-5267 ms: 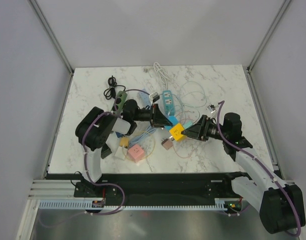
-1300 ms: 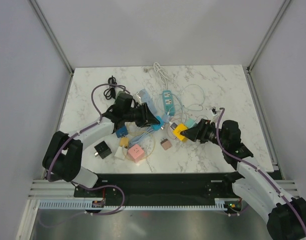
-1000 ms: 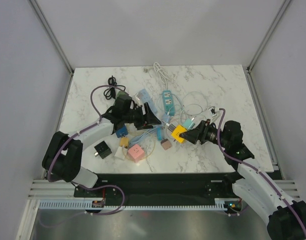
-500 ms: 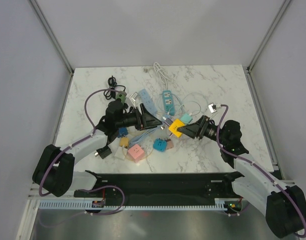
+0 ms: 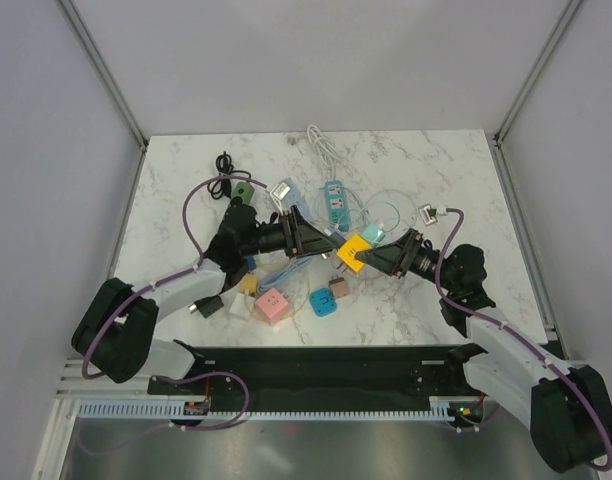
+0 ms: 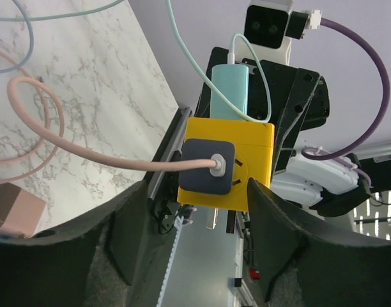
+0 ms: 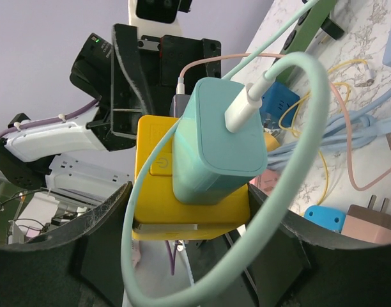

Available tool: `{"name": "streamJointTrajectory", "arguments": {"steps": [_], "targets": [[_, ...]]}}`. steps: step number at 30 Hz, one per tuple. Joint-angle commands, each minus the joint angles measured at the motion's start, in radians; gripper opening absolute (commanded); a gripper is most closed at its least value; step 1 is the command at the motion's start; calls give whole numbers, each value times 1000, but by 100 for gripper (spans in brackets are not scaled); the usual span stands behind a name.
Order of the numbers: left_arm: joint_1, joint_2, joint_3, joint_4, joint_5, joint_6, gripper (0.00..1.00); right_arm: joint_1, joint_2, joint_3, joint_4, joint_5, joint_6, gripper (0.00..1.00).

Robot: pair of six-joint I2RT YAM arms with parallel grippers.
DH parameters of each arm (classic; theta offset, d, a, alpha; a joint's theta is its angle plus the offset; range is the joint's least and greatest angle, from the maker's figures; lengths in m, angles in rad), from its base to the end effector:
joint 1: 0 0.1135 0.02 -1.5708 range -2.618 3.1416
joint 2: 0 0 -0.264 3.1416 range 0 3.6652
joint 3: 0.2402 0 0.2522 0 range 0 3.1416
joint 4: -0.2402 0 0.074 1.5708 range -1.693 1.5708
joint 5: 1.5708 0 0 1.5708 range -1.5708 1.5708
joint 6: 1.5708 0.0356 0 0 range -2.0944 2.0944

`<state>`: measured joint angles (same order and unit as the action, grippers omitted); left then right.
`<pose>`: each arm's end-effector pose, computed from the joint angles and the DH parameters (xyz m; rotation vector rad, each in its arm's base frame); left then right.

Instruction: Pull the plug off the socket

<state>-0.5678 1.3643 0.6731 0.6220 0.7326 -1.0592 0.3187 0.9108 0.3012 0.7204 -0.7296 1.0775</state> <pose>0.2343 -0.1777 0.2550 0.1935 1.9674 -1.7525 0.1761 0.0831 0.2421 -0.0414 1.7288 1.6077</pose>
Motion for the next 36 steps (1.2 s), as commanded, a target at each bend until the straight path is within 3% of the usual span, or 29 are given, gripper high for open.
{"name": "streamJointTrajectory", "arguments": {"steps": [1,4,7,12,20,24,27,30,36], "targets": [[-14,35,37,148,-15,-90,64,0,-29,3,117,-19,19,0],[-20,62,45,197,-16,-139,48,0,-32,-7,111,-22,15,0],[-29,90,60,228,-19,-165,40,2,-33,-19,108,-24,10,0],[-49,113,74,251,-30,-186,47,2,-39,-31,108,-21,9,0],[-63,130,80,257,-62,-194,48,8,-47,-28,108,-19,16,0],[-64,130,88,265,-90,-202,29,8,-59,-30,83,-19,10,0],[-63,124,83,283,-125,-206,2,11,-78,-37,54,-14,-8,0],[-47,116,56,333,-174,-219,2,11,-124,-40,-63,33,-56,0],[32,113,-53,562,-274,-312,2,13,-223,-89,-78,90,-19,0]]}}
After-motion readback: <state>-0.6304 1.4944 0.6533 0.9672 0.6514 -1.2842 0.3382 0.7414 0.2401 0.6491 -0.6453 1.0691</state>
